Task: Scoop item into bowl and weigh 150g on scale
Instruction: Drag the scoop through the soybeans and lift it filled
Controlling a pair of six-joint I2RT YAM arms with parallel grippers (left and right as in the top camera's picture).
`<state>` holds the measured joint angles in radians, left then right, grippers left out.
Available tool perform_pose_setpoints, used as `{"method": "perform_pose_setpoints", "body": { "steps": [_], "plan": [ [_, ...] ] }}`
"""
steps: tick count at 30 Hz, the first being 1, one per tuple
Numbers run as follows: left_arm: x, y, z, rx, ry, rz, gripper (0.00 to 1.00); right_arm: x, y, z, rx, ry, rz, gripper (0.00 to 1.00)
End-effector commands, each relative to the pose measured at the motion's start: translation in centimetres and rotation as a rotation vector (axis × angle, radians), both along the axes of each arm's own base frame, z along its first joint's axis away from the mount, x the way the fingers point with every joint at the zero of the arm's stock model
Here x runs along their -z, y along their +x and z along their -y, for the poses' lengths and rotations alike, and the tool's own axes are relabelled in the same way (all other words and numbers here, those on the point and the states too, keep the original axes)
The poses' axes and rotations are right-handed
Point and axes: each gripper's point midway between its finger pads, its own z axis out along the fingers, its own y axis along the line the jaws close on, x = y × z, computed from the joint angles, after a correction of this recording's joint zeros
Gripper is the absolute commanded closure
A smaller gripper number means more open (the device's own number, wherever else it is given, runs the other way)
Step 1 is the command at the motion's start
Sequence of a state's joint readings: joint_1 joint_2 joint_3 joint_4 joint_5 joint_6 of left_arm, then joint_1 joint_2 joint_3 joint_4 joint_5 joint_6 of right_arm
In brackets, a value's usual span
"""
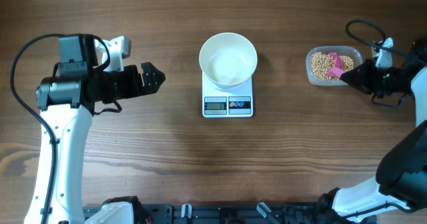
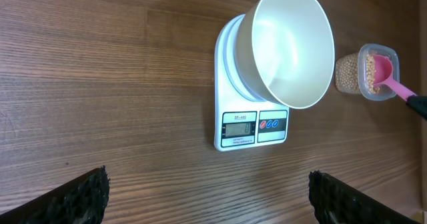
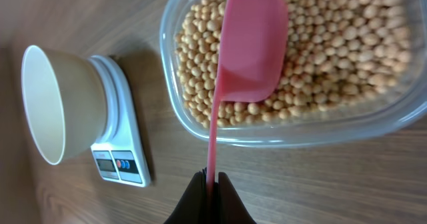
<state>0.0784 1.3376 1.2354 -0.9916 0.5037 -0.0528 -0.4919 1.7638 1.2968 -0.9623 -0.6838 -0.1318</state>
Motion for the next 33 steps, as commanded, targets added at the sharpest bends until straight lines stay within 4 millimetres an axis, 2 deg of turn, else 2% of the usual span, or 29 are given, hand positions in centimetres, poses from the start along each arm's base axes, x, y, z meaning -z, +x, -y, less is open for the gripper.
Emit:
{"method": "perform_pose_setpoints", "body": {
  "steps": [1, 17, 24, 29, 33],
  "plan": [
    [-0.9, 0.2, 0.4, 0.027, -0.007, 0.03, 0.0, 0.6, -0.4, -2.1, -0.011, 0.137, 0.009, 0.96],
    [-0.9, 0.2, 0.4, 0.027, -0.007, 0.03, 0.0, -0.2, 0.6, -2.1, 0.037, 0.196, 0.033, 0.96],
    [-0.9, 0.2, 0.4, 0.027, -0.007, 0.03, 0.0, -0.1, 0.1, -1.2, 0.055, 0.197, 0.031, 0.96],
    [-0.9, 0.2, 0.4, 0.027, -0.007, 0.03, 0.0, -0.1, -0.5, -1.5, -0.001, 0.179, 0.046, 0.96],
    [-0.9, 0.2, 0.4, 0.027, -0.007, 0.029, 0.0, 0.8, -0.9, -0.7, 0.007, 0.12, 0.009, 0.96]
  ]
}}
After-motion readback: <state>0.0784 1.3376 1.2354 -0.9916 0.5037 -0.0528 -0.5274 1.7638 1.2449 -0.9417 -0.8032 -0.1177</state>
